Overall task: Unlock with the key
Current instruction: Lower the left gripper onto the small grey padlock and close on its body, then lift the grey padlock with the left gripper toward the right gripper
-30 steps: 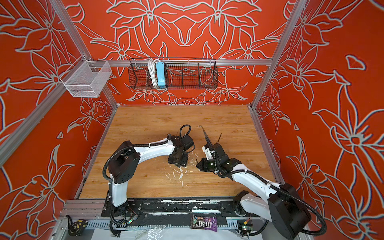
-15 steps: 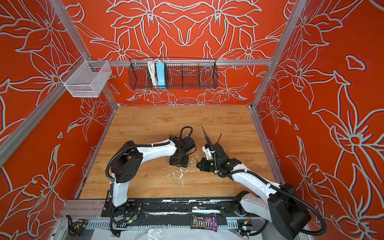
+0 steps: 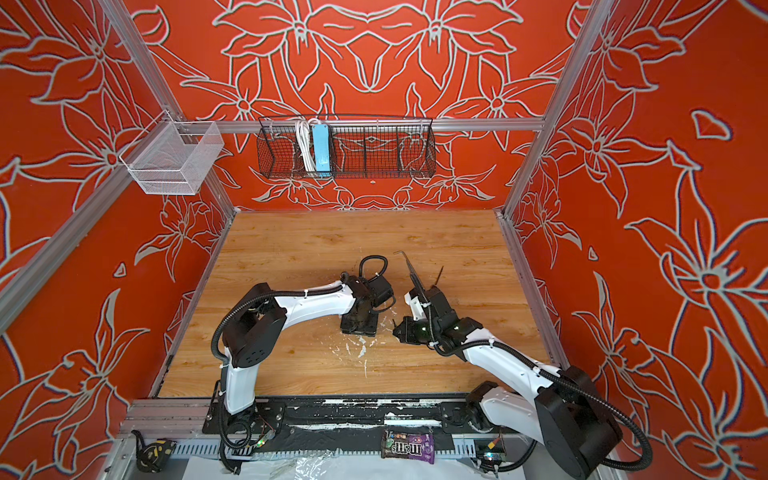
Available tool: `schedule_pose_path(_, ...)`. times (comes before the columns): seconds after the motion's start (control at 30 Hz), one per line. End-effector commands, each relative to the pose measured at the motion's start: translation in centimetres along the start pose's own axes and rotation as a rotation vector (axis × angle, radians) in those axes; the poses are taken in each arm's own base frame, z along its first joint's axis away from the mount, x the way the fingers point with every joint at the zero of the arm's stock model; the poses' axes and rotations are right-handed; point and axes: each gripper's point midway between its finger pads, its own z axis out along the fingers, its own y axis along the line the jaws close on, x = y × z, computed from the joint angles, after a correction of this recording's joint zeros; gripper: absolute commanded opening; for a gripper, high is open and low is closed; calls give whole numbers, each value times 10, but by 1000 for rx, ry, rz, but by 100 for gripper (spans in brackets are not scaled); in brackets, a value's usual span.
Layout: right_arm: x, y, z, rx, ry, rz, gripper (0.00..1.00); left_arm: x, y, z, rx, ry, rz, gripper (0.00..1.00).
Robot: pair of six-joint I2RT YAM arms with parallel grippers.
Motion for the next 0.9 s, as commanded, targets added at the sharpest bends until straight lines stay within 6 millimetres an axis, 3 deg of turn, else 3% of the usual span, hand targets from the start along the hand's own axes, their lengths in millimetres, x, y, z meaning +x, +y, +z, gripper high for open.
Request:
schedule_pose_path(0.0, 0, -2, -2, -3, -16, -12, 0, 2, 15, 12, -92, 1, -44, 52)
schedule_pose_path(0.13, 1, -2, -2, -6, -19, -14, 0, -2, 24, 10, -135, -19, -69, 50)
schedule_pose_path(0.47, 0, -3, 0, -8, -18, -13, 0, 3, 15, 16, -71, 11, -91, 46)
schedule_pose_path(0.87, 0, -3, 2, -14, -10, -10, 0, 2, 21, 20, -83, -23, -161, 43)
